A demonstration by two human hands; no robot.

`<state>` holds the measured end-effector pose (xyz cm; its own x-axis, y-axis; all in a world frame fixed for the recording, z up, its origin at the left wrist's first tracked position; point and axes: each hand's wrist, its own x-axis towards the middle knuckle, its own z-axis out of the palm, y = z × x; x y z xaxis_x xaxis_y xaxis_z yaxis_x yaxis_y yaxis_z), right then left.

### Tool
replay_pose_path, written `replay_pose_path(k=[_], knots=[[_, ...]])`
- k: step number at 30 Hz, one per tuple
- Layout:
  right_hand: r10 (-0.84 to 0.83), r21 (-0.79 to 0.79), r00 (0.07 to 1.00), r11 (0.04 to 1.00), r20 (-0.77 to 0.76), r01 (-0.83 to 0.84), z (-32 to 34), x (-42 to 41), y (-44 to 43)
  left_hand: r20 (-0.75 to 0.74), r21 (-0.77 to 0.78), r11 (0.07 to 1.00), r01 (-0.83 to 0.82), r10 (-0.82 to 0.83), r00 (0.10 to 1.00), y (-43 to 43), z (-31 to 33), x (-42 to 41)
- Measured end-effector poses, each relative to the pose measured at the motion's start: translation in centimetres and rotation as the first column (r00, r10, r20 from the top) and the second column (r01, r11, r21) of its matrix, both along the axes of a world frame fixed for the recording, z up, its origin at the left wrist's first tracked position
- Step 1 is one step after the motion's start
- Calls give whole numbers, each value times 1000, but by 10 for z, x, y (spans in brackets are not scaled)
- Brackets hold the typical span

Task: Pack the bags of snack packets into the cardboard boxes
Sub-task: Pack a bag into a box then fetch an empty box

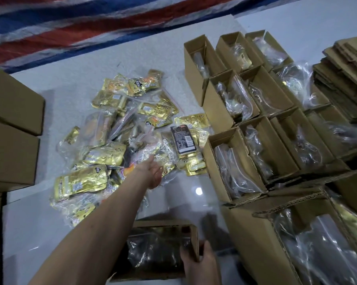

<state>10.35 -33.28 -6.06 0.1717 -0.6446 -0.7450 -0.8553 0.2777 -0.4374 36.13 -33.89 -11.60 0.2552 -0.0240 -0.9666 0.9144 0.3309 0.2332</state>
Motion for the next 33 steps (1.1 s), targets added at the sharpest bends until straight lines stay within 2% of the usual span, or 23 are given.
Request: replay_pose_path(k=[1, 3, 4, 5, 6, 11, 13, 16, 19, 21, 24, 29, 33], knots=[[-14, 10, 1000, 1000, -7, 14, -2, 0, 1, 37, -19, 999, 50, -49, 998, -2, 8, 1], [-58, 41, 998, 997, 27, 57, -6, -2, 2, 29, -138, 990, 35, -32, 999, -2, 13, 1], [-69, 51, 997, 996, 41, 67, -8, -4, 1, 115, -140, 972, 191, -176, 978, -3, 21, -1], [-62, 57, 997, 997, 48, 59, -10, -6, 0, 220, -60, 951, 304, -284, 933, 1, 24, -3], [-53, 64, 997, 997, 52, 49, -12, -7, -1, 278, -21, 942, 335, -316, 907, 4, 23, -1], [3, 65, 994, 998, 109, -10, -22, -15, 0, 525, -52, 930, 365, -285, 802, 24, 54, -11], [28, 61, 985, 997, 170, -39, -24, -17, 2, 586, -92, 908, 409, -283, 760, 33, 73, -15], [71, 90, 974, 992, 214, -92, -22, -17, 7, 689, -102, 847, 522, -319, 651, 49, 104, -21], [198, 64, 960, 975, 197, -214, -20, -19, 9, 729, -41, 799, 601, -387, 564, 73, 127, -29], [241, 50, 952, 966, 187, -255, -19, -21, 7, 736, -16, 800, 600, -396, 549, 90, 140, -37], [273, 59, 950, 957, 154, -285, -17, -22, 5, 767, -63, 795, 603, -348, 539, 116, 167, -53], [193, 135, 970, 968, 147, -212, -11, -21, 0, 846, -143, 752, 643, -245, 474, 156, 219, -72], [121, 163, 984, 976, 131, -142, -10, -21, -1, 876, -123, 698, 705, -257, 407, 178, 247, -91]])
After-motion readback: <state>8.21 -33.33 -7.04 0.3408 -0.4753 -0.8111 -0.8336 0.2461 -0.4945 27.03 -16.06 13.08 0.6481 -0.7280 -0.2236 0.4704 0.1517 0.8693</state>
